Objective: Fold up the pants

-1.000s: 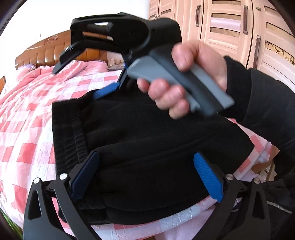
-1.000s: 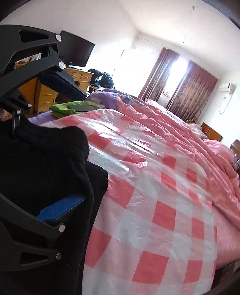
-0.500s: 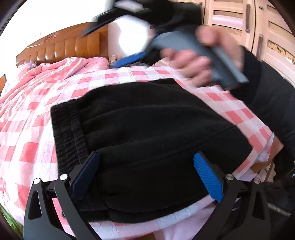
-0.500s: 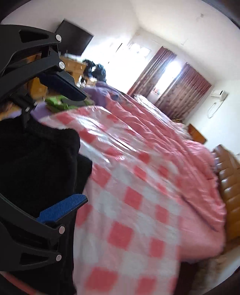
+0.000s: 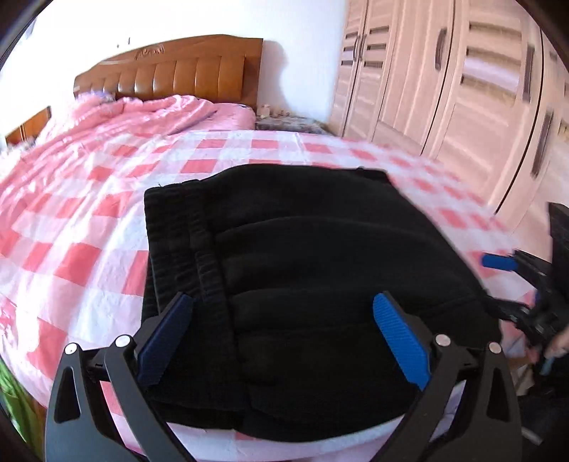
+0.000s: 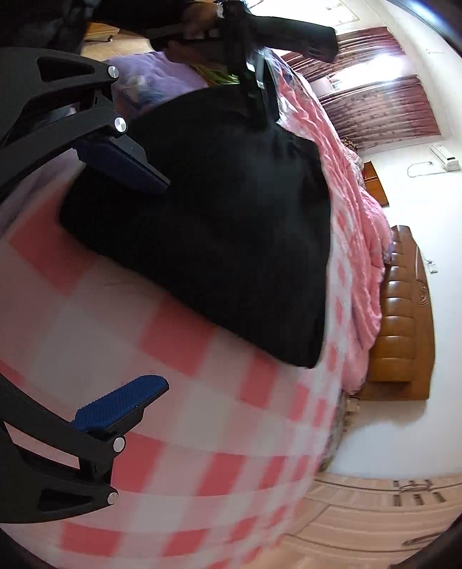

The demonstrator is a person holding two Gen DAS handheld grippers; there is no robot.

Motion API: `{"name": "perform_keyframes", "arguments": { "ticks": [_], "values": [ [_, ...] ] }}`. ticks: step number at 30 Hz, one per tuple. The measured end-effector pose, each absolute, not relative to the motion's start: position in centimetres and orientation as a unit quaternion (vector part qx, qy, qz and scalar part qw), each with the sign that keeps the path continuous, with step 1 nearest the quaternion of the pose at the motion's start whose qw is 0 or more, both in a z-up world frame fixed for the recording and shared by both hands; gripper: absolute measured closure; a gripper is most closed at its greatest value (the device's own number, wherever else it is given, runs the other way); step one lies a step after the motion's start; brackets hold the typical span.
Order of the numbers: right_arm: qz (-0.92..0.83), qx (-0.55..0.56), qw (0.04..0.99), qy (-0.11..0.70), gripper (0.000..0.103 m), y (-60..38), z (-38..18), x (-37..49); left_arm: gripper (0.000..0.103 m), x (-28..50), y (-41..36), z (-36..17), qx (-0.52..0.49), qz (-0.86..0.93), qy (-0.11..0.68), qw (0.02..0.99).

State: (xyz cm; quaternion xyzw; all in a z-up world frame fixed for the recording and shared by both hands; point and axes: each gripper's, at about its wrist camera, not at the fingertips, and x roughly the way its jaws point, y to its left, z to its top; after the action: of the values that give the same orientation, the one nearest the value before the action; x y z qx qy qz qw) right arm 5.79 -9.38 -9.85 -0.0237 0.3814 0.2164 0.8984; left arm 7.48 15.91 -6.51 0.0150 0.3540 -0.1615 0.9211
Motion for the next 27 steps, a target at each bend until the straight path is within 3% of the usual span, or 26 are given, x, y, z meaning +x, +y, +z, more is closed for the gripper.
{"name": "perform_keyframes", "arguments": {
  "ticks": [6, 8, 12, 17, 21, 27],
  "values": [
    [0.225, 0.001, 0.908, 0.355, 0.005, -10.7, -7.1, 3.7, 0.001, 7.9, 15.9, -6.7, 0.012, -0.152, 0.357, 0.921],
    [0.200, -0.062, 0.904, 0.372, 0.005, -10.5, -8.1, 3.4, 0.001, 7.8, 16.1, -6.9, 0.011, -0.153, 0.352, 0.923],
    [0.203, -0.044, 0.894, 0.397, 0.005, -11.3, -8.8, 3.1, 0.001, 7.7, 16.0, -7.0, 0.014, -0.153, 0.351, 0.924],
    [0.216, -0.047, 0.906, 0.361, 0.004, -11.7, -3.7, 3.6, 0.001, 7.6, 15.8, -7.0, 0.016, -0.145, 0.348, 0.926],
    [0.284, 0.049, 0.895, 0.340, 0.004, -11.9, -0.5, 9.3, 0.001, 7.6, 15.8, -7.0, 0.019, -0.138, 0.342, 0.929],
    [0.318, 0.164, 0.828, 0.432, 0.004, -9.3, -4.1, 20.6, 0.001, 7.8, 15.7, -6.9, 0.024, -0.138, 0.354, 0.925]
  ]
}}
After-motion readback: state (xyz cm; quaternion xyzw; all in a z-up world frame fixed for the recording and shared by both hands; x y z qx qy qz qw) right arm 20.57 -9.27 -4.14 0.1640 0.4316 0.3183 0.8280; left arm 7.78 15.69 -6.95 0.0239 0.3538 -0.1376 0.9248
